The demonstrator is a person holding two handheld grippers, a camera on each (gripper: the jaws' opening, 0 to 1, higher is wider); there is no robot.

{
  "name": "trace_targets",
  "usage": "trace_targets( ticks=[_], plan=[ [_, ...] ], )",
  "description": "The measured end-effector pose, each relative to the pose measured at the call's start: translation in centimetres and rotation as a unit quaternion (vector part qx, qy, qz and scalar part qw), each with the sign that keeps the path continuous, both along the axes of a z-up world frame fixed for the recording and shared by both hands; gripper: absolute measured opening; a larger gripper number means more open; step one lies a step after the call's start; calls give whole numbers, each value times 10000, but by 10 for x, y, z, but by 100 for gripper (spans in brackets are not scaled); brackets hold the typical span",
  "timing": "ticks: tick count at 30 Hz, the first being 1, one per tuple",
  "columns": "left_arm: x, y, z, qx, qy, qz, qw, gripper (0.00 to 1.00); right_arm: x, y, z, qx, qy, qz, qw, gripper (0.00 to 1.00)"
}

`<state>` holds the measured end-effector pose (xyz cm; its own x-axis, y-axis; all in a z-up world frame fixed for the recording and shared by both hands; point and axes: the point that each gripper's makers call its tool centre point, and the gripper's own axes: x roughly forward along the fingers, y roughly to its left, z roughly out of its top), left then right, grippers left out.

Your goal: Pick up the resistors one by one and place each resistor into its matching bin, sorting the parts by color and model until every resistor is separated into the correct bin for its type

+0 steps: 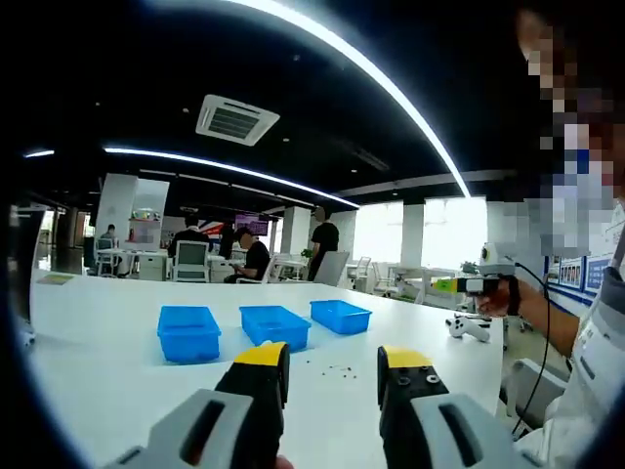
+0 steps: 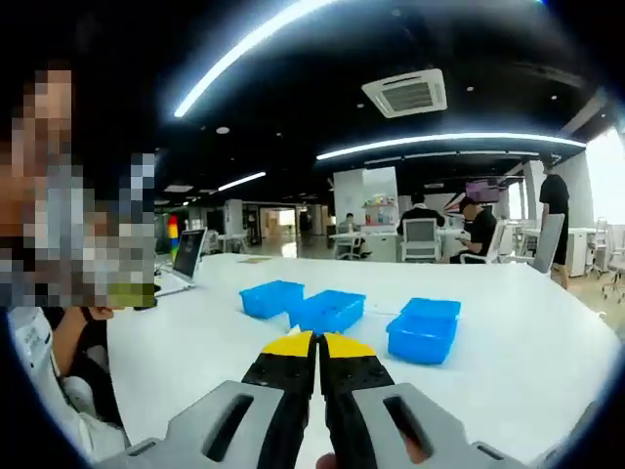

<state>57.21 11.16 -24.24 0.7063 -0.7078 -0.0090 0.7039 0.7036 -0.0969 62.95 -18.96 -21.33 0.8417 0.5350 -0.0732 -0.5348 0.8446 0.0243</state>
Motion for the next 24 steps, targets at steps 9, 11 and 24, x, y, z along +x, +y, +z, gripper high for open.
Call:
trace_targets(
  ticks=[9,11,24],
  plan=[
    [0,1,1,-2,-18,3,10000,37,65,3,-1,-66,79,-112,9999,5],
    [-1,1,1,-6,-19,-9,10000,37,84,2,-3,-101,117,-181,9997,5],
    [-2,2,5,-11,-57,-2,10000,37,207,-26,-38,-305,763,-809,9933,5]
  ],
)
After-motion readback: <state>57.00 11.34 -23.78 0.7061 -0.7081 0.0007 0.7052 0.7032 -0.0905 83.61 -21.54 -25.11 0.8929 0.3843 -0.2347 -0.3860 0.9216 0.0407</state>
